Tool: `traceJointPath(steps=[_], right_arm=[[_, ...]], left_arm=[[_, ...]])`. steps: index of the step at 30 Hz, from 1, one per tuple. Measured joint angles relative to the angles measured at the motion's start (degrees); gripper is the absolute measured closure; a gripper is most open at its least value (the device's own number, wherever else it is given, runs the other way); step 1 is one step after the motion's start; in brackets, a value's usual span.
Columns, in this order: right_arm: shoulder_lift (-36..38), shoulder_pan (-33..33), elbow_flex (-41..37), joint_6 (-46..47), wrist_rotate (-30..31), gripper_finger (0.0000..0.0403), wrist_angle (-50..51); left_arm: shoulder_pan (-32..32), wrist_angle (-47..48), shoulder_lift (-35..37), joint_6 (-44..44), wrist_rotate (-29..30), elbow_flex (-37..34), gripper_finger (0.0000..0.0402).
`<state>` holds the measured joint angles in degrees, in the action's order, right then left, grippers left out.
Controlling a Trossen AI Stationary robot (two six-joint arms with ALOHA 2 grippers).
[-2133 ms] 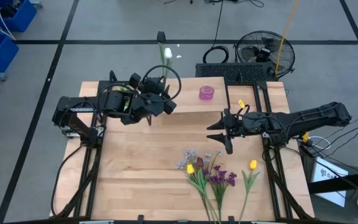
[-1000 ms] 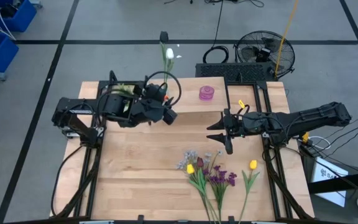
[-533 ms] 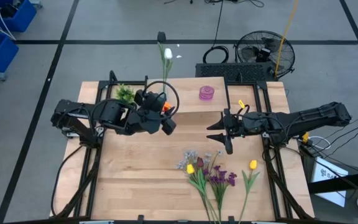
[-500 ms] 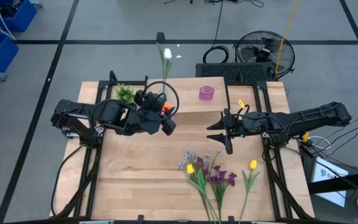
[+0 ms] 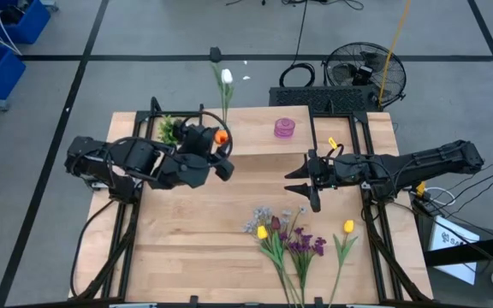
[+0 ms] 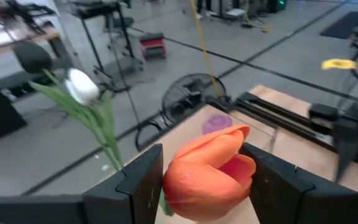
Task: Pick and place flowers into a vace then onto a shelf
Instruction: Put the orange tulip into the white vase, then put the yellow tulip into the white vase
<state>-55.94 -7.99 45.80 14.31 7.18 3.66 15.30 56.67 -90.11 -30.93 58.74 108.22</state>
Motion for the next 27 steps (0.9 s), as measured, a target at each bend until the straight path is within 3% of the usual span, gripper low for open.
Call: traceJointPath(steps=[17,24,27], right_arm=[[0.0,0.0,0.0,0.0,0.0,0.0243,0.0],[0.3,0.0,0.1,-0.6,-0.3,0.0243,-0.1],[1.9,0.0,0.5,-1.6,-3.1,0.0243,0.0]], left_arm=[[-2.6,-12.3,2.3,17.7,4.5,0.0,0.0188],[-2.6,-29.8,4.2,34.2,7.8,0.0,0.0188],[-1.1,-37.8,5.4,42.0,8.2,0.0,0.0188]])
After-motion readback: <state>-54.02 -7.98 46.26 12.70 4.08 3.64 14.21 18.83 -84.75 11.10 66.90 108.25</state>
